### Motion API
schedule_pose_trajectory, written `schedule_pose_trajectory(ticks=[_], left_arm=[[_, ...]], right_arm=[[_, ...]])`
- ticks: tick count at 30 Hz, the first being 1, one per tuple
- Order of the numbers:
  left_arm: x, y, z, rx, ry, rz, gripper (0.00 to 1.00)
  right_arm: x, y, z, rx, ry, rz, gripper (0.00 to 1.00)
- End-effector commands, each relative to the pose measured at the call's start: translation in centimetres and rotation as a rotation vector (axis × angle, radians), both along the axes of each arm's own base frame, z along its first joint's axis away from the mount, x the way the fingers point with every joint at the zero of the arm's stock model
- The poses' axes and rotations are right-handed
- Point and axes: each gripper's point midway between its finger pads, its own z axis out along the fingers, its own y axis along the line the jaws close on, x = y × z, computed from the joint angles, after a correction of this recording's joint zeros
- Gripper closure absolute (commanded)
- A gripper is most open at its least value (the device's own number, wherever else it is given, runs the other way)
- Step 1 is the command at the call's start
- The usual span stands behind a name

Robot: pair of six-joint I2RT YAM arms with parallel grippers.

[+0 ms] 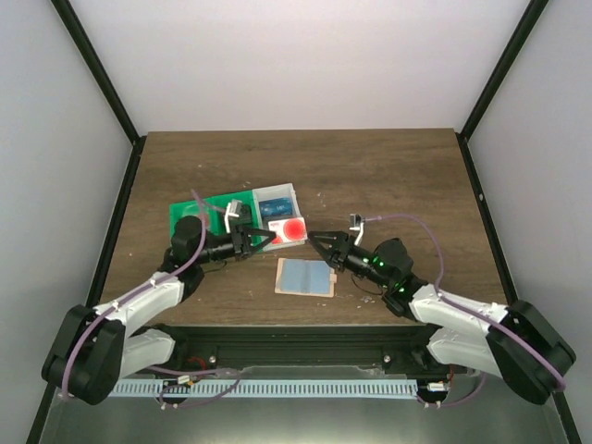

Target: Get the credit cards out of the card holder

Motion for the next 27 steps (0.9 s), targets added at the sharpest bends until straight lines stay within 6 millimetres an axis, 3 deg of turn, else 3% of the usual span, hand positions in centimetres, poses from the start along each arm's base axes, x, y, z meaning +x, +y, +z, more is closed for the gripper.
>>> schedule_pose_trajectory(ticks=[1,7,14,18,27], left_arm=[[1.0,1.6,-2.4,0.120,0.057,-0.056,1.00],[4.0,6.3,-1.9,0.212,0.029,0.037,1.00],[7.8,11.6,-2.2,0.403,0.063,0.181,1.00],[9.3,15.1,-1.4,0.465,0.066,0.311,1.00],[10.6,21.8,-2.2,0.824,0.126,0.562,1.00]], right_arm=[[-1.5,-0.4,-1.5,-0.102,-0.027,0.036,0.52],[-3.6,-2.4,-3.1,-0.173,-0.047,0.035,0.26],[-4.4,-4.4,-2.4,-0.225,-0.117,-0.020,0.01],[-5.0,-4.8,-2.6,-0.250,-0.130,-0.011,0.00],[-5.7,-5.3,-2.2,-0.301,-0.174,-0.002,0.00]])
